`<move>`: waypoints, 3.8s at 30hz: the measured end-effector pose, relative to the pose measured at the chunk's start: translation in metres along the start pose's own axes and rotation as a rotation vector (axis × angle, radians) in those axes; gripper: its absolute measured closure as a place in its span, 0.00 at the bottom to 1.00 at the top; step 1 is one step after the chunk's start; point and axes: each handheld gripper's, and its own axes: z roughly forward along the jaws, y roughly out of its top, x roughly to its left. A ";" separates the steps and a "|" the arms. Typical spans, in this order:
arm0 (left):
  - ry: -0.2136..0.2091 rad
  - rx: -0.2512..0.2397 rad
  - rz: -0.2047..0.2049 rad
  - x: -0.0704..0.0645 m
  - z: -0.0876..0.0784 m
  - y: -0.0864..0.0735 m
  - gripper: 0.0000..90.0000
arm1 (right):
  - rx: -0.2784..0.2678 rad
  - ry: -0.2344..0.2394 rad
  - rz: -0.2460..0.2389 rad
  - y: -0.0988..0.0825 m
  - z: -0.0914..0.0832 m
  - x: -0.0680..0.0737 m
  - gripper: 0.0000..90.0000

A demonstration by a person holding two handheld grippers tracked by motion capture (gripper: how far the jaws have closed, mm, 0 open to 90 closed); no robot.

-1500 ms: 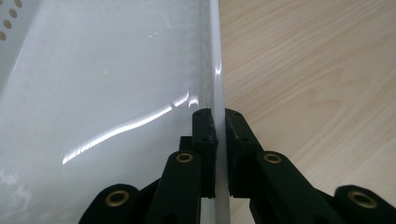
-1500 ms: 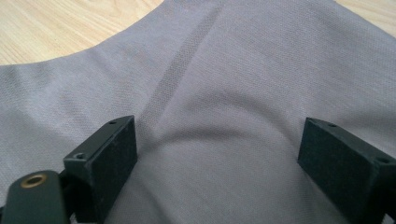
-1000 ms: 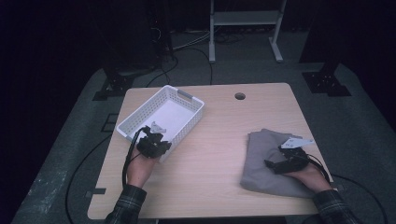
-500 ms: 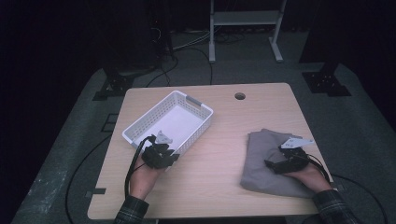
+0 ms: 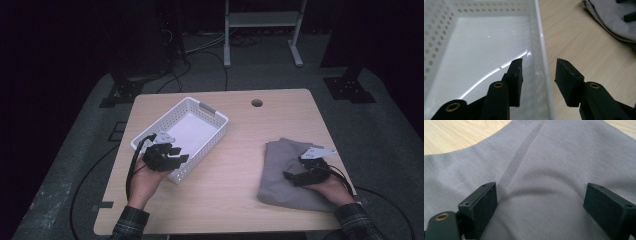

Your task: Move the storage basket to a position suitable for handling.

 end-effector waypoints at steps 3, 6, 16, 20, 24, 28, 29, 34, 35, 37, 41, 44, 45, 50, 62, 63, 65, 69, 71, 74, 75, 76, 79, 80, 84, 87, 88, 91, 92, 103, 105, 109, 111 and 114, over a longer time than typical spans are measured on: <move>0.012 -0.013 -0.003 0.014 -0.003 0.004 0.65 | -0.001 0.000 0.000 0.000 0.000 0.000 0.12; 0.020 -0.025 -0.007 0.031 -0.005 0.009 0.66 | -0.001 0.000 0.000 0.000 0.000 0.000 0.12; 0.100 -0.039 -0.031 0.088 0.000 0.019 0.68 | -0.002 0.001 0.001 0.000 0.000 0.000 0.12; 0.123 -0.025 -0.041 0.109 0.007 0.019 0.68 | -0.001 0.002 0.002 0.000 0.000 0.000 0.12; 0.140 -0.022 -0.061 0.130 0.016 0.016 0.70 | -0.001 0.002 0.002 0.000 0.000 0.000 0.12; 0.161 0.015 -0.079 0.144 0.026 0.013 0.70 | -0.002 0.003 0.002 0.000 0.000 0.000 0.12; 0.161 0.021 -0.085 0.147 0.028 0.012 0.70 | -0.002 0.003 0.003 0.000 0.000 0.000 0.12; 0.192 0.057 -0.095 0.157 0.035 0.011 0.70 | -0.002 0.003 0.003 0.000 0.000 0.000 0.12; 0.188 0.057 -0.101 0.159 0.035 0.011 0.71 | -0.002 0.003 0.003 0.000 0.000 0.000 0.12; 0.187 0.066 -0.112 0.162 0.037 0.008 0.72 | -0.002 0.003 0.003 0.000 0.000 0.000 0.12; 0.181 0.110 -0.126 0.165 0.042 0.004 0.78 | -0.002 0.004 0.003 0.000 0.000 0.000 0.12; 0.163 0.126 -0.131 0.166 0.043 0.003 0.85 | -0.002 0.004 0.003 0.000 0.000 0.000 0.12; 0.168 0.130 -0.129 0.165 0.044 0.003 0.87 | -0.002 0.004 0.003 0.000 0.000 0.000 0.12; 0.135 0.162 -0.126 0.161 0.042 0.004 0.92 | -0.002 0.004 0.003 0.000 0.000 0.000 0.12; 0.154 0.155 -0.179 0.135 0.022 -0.015 0.94 | -0.002 0.003 0.002 0.000 0.000 0.000 0.12; 0.158 0.157 -0.184 0.132 0.019 -0.018 0.94 | -0.002 0.003 0.002 0.000 0.000 0.000 0.12; 0.171 0.154 -0.192 0.127 0.013 -0.023 0.94 | -0.002 0.003 0.002 0.000 0.000 0.000 0.12; 0.194 0.156 -0.214 0.117 0.002 -0.033 0.94 | -0.002 0.003 0.001 0.000 0.000 0.000 0.12; 0.201 0.152 -0.222 0.113 -0.002 -0.038 0.94 | -0.002 0.002 0.001 0.000 0.000 0.000 0.12; 0.211 0.149 -0.230 0.108 -0.010 -0.045 0.94 | -0.002 0.002 0.001 0.000 0.000 0.000 0.12; 0.215 0.146 -0.233 0.106 -0.012 -0.048 0.94 | -0.002 0.002 0.001 0.000 0.000 0.000 0.12; 0.218 0.146 -0.236 0.105 -0.014 -0.050 0.94 | -0.002 0.002 0.001 0.000 0.000 0.000 0.12; 0.224 0.137 -0.245 0.102 -0.020 -0.056 0.94 | -0.002 0.002 0.001 0.000 0.000 0.000 0.12; 0.227 0.133 -0.248 0.101 -0.021 -0.058 0.94 | -0.001 0.002 0.001 0.000 0.000 0.000 0.12; 0.225 0.122 -0.232 0.099 -0.023 -0.059 0.92 | -0.001 0.002 0.001 0.000 0.000 0.000 0.12; 0.217 0.100 -0.218 0.098 -0.024 -0.056 0.81 | 0.000 0.002 0.001 0.000 0.000 0.000 0.12; 0.214 0.085 -0.217 0.097 -0.026 -0.055 0.79 | 0.000 0.001 -0.001 0.000 0.000 0.000 0.12; 0.220 0.055 -0.215 0.095 -0.029 -0.050 0.66 | 0.000 0.001 0.001 0.000 0.000 0.000 0.12; 0.225 0.042 -0.215 0.094 -0.030 -0.049 0.63 | 0.000 0.001 0.001 0.000 0.000 0.000 0.12; 0.156 -0.092 -0.198 0.068 -0.040 -0.029 0.35 | -0.002 0.002 0.001 0.000 0.000 0.000 0.12; 0.139 -0.095 -0.190 0.062 -0.037 -0.026 0.31 | -0.001 0.001 0.001 0.000 0.000 0.000 0.12; 0.113 -0.085 -0.159 0.050 -0.032 -0.020 0.27 | -0.002 0.000 0.000 0.000 0.001 0.000 0.12; 0.104 -0.085 -0.149 0.044 -0.029 -0.016 0.24 | -0.001 0.000 0.001 0.000 0.001 0.000 0.12; 0.083 -0.085 -0.134 0.033 -0.026 -0.011 0.20 | -0.001 -0.001 0.002 0.000 0.001 0.000 0.12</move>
